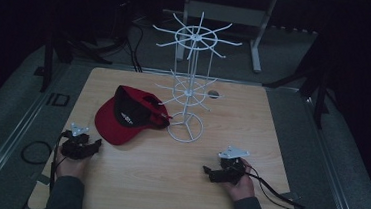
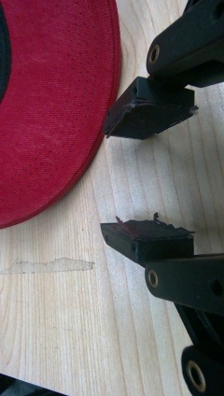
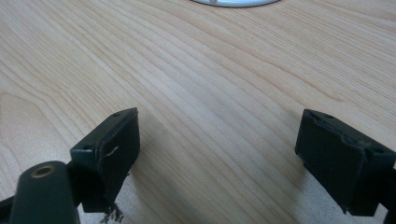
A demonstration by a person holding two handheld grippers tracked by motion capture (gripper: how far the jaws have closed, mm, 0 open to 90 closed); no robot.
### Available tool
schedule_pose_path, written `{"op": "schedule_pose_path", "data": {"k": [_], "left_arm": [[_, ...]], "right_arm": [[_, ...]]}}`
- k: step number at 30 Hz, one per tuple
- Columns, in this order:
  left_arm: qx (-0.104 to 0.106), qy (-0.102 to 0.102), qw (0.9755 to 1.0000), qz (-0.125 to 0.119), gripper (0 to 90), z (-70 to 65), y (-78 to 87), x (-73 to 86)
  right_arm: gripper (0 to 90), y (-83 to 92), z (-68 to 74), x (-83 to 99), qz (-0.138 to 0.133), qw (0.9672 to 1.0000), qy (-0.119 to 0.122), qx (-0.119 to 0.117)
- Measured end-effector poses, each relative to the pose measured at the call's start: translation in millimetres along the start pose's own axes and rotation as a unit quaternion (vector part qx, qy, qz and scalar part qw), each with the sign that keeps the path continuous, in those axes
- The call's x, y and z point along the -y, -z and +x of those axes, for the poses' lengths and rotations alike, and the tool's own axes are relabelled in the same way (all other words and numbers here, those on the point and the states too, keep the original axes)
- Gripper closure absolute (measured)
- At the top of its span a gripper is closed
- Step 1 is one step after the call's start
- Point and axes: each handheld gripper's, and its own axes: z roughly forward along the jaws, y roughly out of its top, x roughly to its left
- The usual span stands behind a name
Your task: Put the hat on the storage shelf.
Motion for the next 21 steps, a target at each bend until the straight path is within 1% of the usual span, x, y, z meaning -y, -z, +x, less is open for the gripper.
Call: {"op": "schedule_pose_path", "data": {"k": [2,4,5,6,7,8,10,11,12,13,14,15,16,18,21], "left_arm": [[0.002,-0.001,1.0,0.0,47.1,0.4,0.1,0.1],[0.012,-0.004,0.9999,0.001,47.1,2.5,0.8,0.3],[0.012,-0.004,0.9999,0.001,47.4,2.5,0.8,0.3],[0.015,-0.004,0.9999,0.005,47.4,2.9,1.4,-0.8],[0.021,0.001,0.9997,0.009,50.5,3.3,2.2,-2.0],[0.033,0.006,0.9994,0.011,56.8,3.3,3.4,-3.5],[0.034,-0.012,0.9994,-0.001,65.9,-0.1,8.1,-8.5],[0.039,-0.016,0.999,-0.01,68.3,0.7,12.7,-16.8],[0.039,-0.016,0.999,-0.01,69.3,0.7,12.7,-16.8],[0.037,-0.016,0.9991,-0.012,69.3,1.7,13.8,-21.6],[0.035,-0.017,0.9992,-0.014,72.4,3.7,14.8,-26.6],[0.031,-0.018,0.9992,-0.017,72.4,5.9,15.8,-31.5],[0.027,-0.019,0.9993,-0.02,77.9,8.2,16.9,-36.6],[0.018,-0.019,0.9992,-0.03,79.3,12.7,18.0,-46.7],[0.002,-0.019,0.9993,-0.033,85.8,19.5,15.0,-61.8]], "right_arm": [[13.6,0.1,0.1,0.1,0.0,1.0,0.0,0.0],[13.6,0.2,0.1,0.2,0.0,1.0,0.0,0.0],[13.6,0.2,0.1,0.2,0.0,1.0,0.0,0.0],[13.7,0.1,0.1,0.2,0.0,1.0,0.0,-0.001],[13.6,0.2,0.1,0.2,0.0,1.0,0.0,0.0],[13.6,0.2,0.0,0.2,0.0,1.0,0.001,0.0],[13.6,0.2,0.1,0.2,0.0,1.0,0.0,0.0],[13.6,0.2,0.1,0.1,0.0,1.0,0.0,0.0],[13.6,0.2,0.1,0.1,0.0,1.0,0.0,0.0],[13.6,0.2,0.1,0.1,0.0,1.0,0.0,0.0],[13.6,0.2,0.1,0.1,0.0,1.0,0.0,0.0],[13.6,0.2,0.1,0.1,0.0,1.0,0.0,0.0],[13.6,0.2,0.1,0.1,0.0,1.0,0.0,0.0],[13.6,0.2,0.0,0.2,0.0,1.0,0.0,0.0],[13.6,0.3,0.2,0.1,0.001,1.0,-0.001,0.0]]}}
